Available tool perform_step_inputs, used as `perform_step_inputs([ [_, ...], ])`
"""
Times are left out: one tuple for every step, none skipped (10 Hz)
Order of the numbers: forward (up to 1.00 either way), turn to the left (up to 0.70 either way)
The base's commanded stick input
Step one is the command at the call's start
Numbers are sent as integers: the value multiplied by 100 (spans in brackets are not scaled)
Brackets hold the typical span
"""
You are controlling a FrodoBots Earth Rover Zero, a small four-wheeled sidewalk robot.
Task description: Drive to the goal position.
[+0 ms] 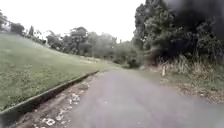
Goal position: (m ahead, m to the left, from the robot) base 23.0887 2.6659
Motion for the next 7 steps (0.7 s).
perform_step_inputs([
  [70, 0],
  [70, 0],
  [70, 0],
  [70, 0],
  [70, 0],
  [70, 0],
  [70, 0],
])
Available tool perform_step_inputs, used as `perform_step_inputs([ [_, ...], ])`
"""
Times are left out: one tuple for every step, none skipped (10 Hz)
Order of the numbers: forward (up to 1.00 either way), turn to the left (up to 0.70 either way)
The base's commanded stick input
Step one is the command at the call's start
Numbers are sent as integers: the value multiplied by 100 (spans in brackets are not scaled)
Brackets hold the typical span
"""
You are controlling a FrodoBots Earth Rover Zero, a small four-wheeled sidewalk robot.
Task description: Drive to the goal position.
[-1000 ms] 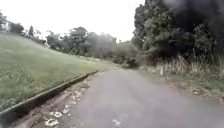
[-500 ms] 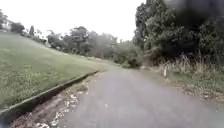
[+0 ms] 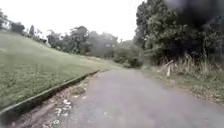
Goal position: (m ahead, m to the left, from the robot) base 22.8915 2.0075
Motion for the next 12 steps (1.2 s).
perform_step_inputs([
  [70, 0],
  [70, 0],
  [70, 0],
  [70, 0],
  [70, 0],
  [70, 0],
  [70, 0],
  [70, -1],
  [70, -2],
  [70, -35],
  [70, -35],
  [70, -35],
])
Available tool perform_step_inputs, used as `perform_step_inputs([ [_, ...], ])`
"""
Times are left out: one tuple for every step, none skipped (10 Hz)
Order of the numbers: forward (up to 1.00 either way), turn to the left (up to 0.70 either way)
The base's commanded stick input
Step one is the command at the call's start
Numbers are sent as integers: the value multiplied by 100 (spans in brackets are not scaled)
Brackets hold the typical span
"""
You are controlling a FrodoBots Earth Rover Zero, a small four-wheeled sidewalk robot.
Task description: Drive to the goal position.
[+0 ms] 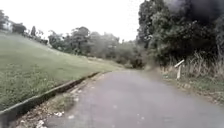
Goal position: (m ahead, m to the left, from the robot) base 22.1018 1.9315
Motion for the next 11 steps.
perform_step_inputs([
  [70, -35],
  [70, -35],
  [70, -35],
  [70, -35],
  [70, 0],
  [70, 0],
  [70, 0],
  [70, 0],
  [70, 0],
  [70, 0],
  [70, 0],
])
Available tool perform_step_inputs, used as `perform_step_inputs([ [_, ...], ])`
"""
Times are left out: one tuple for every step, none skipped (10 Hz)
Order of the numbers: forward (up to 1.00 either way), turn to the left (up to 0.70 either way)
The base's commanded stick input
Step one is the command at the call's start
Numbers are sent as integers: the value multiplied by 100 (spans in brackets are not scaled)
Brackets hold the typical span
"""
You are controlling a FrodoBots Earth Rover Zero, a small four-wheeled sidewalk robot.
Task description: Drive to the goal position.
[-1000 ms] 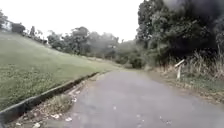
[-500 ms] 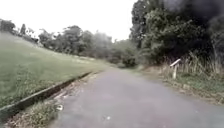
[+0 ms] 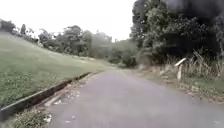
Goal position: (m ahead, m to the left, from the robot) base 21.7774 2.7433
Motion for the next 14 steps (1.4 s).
perform_step_inputs([
  [70, 0],
  [70, 0],
  [70, 0],
  [70, 0],
  [70, 0],
  [70, 0],
  [70, 0],
  [70, 0],
  [70, 0],
  [70, 0],
  [70, 0],
  [70, 0],
  [70, 0],
  [70, 0],
])
